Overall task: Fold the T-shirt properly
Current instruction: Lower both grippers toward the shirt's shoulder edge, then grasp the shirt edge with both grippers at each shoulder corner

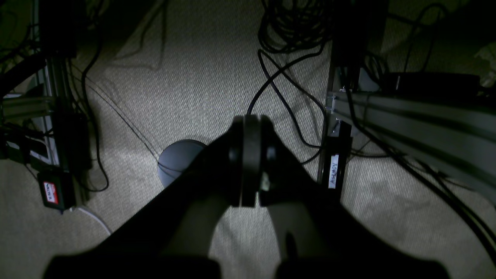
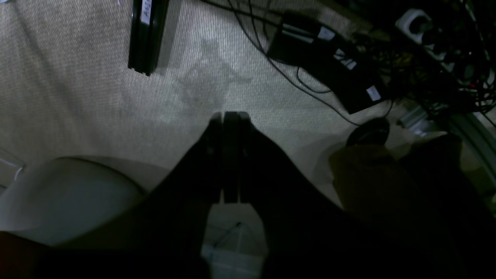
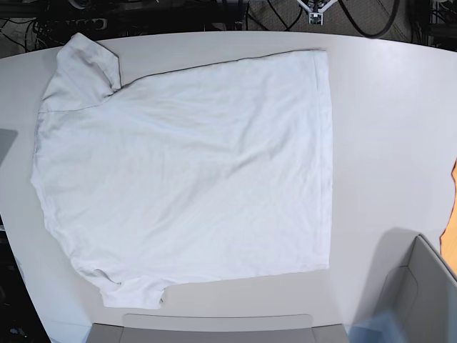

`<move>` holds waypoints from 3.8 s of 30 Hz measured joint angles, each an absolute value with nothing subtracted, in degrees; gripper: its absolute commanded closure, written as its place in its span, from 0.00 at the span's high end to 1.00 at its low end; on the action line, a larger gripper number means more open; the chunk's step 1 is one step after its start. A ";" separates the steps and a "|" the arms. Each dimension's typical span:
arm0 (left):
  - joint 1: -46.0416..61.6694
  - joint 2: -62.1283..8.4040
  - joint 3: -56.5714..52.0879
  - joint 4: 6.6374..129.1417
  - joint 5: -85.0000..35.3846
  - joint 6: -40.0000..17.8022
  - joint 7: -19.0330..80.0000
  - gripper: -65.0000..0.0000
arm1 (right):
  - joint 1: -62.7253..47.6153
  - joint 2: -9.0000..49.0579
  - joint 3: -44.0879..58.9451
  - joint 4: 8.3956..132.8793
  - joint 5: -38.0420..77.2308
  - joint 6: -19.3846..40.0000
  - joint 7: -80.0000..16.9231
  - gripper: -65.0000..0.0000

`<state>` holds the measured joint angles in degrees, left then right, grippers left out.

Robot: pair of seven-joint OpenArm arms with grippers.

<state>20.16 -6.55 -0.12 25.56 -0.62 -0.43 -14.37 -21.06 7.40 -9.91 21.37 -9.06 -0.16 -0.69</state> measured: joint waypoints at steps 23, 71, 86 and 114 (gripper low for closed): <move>51.07 -6.61 -0.16 74.70 -0.89 -0.16 -8.58 0.00 | -52.58 18.94 -9.45 72.71 -1.06 -0.36 -6.98 0.00; 38.83 -6.70 -1.39 116.25 -0.84 -0.36 12.86 0.20 | -39.11 25.21 41.78 117.73 58.83 0.21 -50.52 0.42; 38.83 -6.68 -1.39 116.25 -0.84 -0.25 13.28 0.20 | -41.15 17.96 57.39 95.24 59.68 13.58 -61.89 0.41; 38.28 -12.29 -18.37 114.54 -47.79 0.25 40.69 0.31 | -29.54 18.81 47.97 85.54 52.56 16.12 -58.67 0.38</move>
